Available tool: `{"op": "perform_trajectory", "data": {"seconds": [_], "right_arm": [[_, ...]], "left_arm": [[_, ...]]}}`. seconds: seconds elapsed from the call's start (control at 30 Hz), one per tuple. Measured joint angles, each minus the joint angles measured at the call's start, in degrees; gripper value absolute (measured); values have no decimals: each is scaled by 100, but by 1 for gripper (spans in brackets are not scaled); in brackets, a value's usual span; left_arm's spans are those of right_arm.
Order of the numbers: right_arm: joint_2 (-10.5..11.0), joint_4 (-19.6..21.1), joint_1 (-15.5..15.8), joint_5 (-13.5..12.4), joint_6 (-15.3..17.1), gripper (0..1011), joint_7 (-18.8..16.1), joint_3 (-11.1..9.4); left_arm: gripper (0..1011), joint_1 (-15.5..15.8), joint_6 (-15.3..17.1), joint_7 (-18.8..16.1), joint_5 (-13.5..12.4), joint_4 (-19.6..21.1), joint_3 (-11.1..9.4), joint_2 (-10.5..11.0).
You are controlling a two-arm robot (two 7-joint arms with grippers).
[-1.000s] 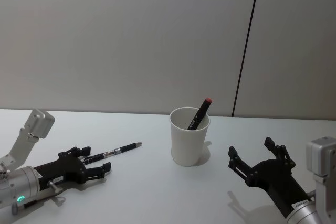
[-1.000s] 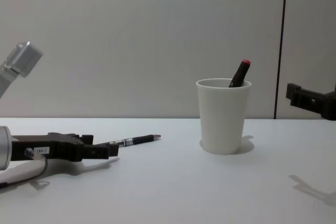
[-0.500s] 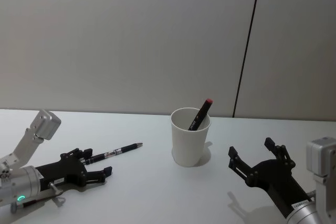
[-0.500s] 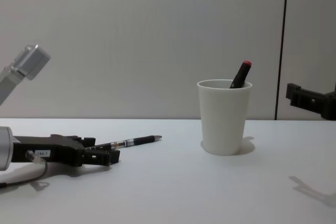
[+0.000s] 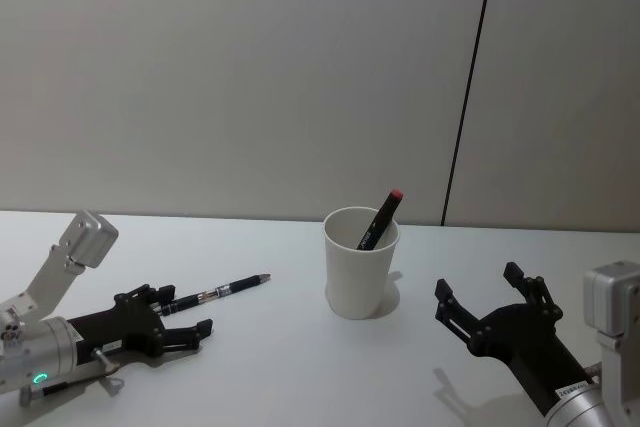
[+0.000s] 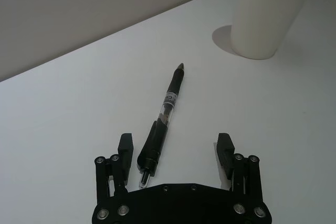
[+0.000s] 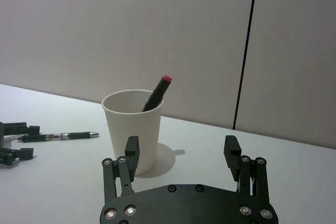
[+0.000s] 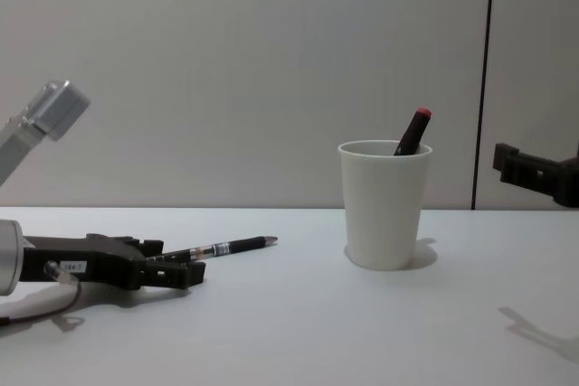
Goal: Place the pen into the pen holder.
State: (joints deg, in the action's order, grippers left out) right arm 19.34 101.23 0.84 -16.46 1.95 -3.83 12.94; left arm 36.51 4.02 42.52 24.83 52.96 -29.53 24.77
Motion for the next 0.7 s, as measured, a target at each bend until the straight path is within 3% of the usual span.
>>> {"op": "perform_trajectory", "data": {"seconds": [0.7], "right_arm": [[0, 0, 0, 0, 0, 1001, 0, 0]], "left_arm": [[997, -94, -83, -30, 89, -15, 158, -46]]}}
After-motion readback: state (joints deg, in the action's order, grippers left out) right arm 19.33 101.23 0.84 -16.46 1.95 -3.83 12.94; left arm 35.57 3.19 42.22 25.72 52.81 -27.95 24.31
